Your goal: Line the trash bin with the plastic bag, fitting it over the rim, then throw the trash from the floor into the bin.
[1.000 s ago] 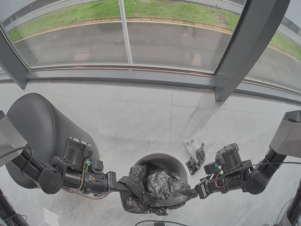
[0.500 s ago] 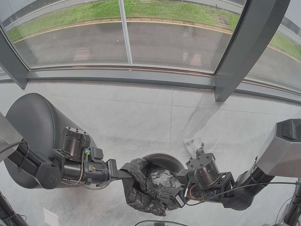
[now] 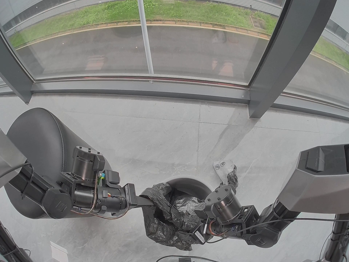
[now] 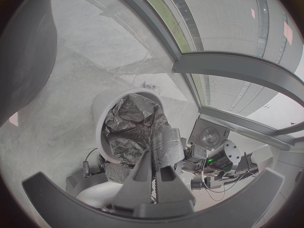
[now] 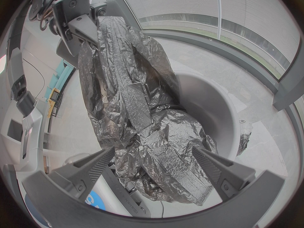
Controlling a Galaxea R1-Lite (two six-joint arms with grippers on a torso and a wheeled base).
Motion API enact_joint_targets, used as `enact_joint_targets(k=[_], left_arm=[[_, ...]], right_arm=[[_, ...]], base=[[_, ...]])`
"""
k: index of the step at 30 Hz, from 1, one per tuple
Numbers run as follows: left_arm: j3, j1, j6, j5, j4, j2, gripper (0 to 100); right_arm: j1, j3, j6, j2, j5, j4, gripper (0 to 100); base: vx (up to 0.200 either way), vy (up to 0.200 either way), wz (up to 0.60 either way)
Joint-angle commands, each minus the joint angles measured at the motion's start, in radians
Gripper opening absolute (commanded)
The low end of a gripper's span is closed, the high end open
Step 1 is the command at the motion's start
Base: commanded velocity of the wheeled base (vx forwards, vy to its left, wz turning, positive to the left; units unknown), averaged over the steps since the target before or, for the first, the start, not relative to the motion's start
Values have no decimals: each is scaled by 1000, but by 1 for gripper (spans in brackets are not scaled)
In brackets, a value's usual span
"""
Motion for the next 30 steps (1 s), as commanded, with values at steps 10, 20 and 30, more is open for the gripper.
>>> enact_joint_targets(k=[10,20,30], left_arm=[[3,0,-2,0,-1,2,0],[8,-3,-2,0,-1,8,0],[11,-3,-2,-2,-1,3,0]], right_arm=[[-24,-31,-2,44,0,0,100],[-39,-60,-1,74,2,-3,0],[-49,-53,1,47,0,-3,0]], base=[[0,0,0],[0,0,0],[0,0,0]])
